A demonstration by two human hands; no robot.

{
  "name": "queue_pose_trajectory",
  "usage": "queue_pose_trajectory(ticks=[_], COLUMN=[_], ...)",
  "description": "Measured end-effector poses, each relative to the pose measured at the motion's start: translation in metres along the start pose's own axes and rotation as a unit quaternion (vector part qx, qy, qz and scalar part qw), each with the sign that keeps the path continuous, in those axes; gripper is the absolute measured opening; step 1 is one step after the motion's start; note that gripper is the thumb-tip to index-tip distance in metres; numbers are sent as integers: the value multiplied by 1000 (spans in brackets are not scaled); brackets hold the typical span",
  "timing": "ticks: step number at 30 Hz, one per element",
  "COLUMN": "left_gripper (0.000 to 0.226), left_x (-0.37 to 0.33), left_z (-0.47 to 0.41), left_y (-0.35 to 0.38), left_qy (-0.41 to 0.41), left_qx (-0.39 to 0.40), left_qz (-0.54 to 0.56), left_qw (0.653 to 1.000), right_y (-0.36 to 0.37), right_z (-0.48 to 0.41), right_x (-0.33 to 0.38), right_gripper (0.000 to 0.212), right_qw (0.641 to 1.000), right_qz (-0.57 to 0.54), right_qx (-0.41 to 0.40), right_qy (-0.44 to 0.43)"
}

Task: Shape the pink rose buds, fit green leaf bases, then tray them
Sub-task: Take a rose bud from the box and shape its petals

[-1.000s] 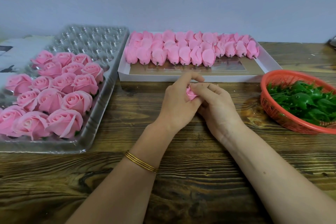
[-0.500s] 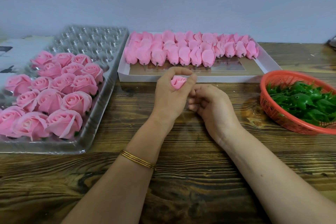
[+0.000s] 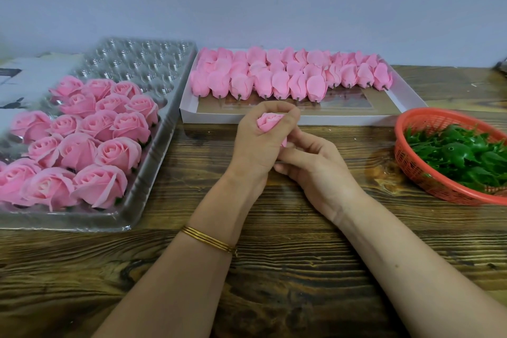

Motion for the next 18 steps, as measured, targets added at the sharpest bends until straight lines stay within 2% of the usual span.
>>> queue_pose_trajectory(ticks=[6, 11, 18], left_gripper=[7, 11, 30], left_x=[1, 3, 5], left_z=[0, 0, 1], left_y=[2, 2, 7], left_qy=[-4, -18, -53], left_qx=[18, 34, 131], left_qz=[3, -13, -7], left_qw=[1000, 999, 990], right_y=[-1, -2, 3], right_z=[1, -1, -2], right_x=[2, 3, 3], right_gripper=[32, 20, 28], right_qw=[1000, 1000, 999], right_qz=[-10, 4, -37], right_qx=[-5, -5, 21], right_qy=[-5, -18, 5])
Point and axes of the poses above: each hand's wrist, its own z-axis away from the middle knuckle, its own y-axis out of the palm, x = y × z, the point moved 9 cm from there along -z, towards the middle knuckle, and after that the axes turned 1 degree about -x, right-handed, at the moved point
